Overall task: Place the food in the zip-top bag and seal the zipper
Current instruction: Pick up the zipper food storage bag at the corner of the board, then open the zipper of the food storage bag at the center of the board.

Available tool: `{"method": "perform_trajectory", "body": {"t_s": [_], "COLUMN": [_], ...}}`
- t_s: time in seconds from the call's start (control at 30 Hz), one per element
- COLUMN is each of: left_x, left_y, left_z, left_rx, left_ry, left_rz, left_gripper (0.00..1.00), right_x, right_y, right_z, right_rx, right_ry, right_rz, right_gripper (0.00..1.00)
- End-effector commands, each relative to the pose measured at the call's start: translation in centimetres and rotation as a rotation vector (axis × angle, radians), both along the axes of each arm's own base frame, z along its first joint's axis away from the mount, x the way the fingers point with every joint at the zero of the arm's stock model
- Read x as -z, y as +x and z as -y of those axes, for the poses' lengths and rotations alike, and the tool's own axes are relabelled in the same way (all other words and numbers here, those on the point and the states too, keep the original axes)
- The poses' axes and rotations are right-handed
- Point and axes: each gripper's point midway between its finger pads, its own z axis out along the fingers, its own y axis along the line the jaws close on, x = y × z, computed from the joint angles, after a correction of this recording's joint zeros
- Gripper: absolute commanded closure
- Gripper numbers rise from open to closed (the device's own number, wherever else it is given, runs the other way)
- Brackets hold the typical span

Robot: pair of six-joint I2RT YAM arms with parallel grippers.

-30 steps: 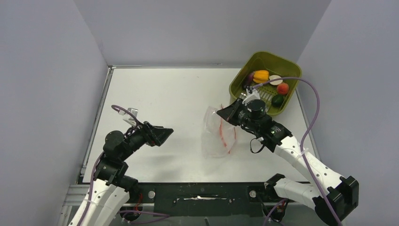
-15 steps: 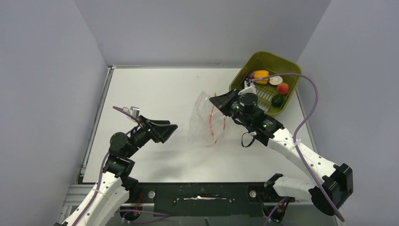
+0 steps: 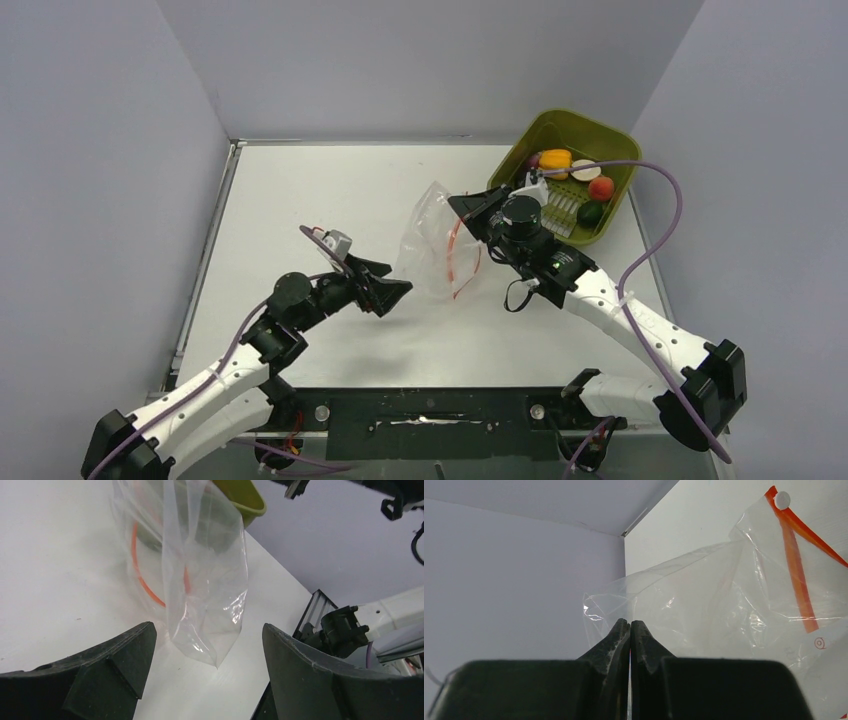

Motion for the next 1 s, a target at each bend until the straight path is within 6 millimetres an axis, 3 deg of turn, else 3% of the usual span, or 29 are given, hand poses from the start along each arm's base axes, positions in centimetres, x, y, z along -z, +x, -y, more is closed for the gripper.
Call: {"method": "perform_trajectory", "body": {"t_s": [0.0, 0.17, 0.2, 0.33, 0.37, 0.63, 0.8, 0.93, 0.97], "left_x": [-2.3, -1.9, -1.9, -1.7, -1.6, 1.3, 0.9, 0.0, -0.3], "left_y": [0.6, 1.3, 1.4, 1.8, 1.8, -0.5, -1.3, -1.5, -1.6], "left_z": [1.4, 1.8, 1.9, 1.4, 1.1, -1.1, -1.6, -1.7, -1.6], "left_rx": [-0.026, -0.059, -0.067, -0.113, -0.125, -0.129, -0.123, -0.122, -0.119], "left_ry": [0.019, 0.044, 0.054, 0.099, 0.109, 0.141, 0.121, 0.091, 0.079], "left_rz": [0.135, 0.146, 0.15, 0.144, 0.133, -0.004, -0.005, -0.005, -0.007], "left_gripper": [0.23, 0.3, 0.39, 0.96, 1.0, 1.0, 1.0, 1.0, 1.0], "right_x": [-4.0, -4.1, -4.1, -4.6, -5.1, -6.1, -5.2, -5.0, -4.8], "right_y": [1.0, 0.6, 0.6, 0.4, 0.4, 0.8, 1.0, -0.4, -1.1], "right_z": [0.3, 0.2, 0.3, 0.9, 1.1, 5.7, 6.6, 5.8, 5.6], "right_rx": [0.073, 0.063, 0.064, 0.054, 0.047, 0.089, 0.036, -0.112, -0.157], "right_ry": [0.087, 0.093, 0.092, 0.041, 0.001, -0.278, -0.391, -0.5, -0.524], "right_rz": [0.077, 0.082, 0.083, 0.123, 0.151, 0.214, 0.238, 0.315, 0.332], "right_gripper": [1.0, 1.0, 1.0, 1.0, 1.0, 1.0, 1.0, 1.0, 0.93]}}
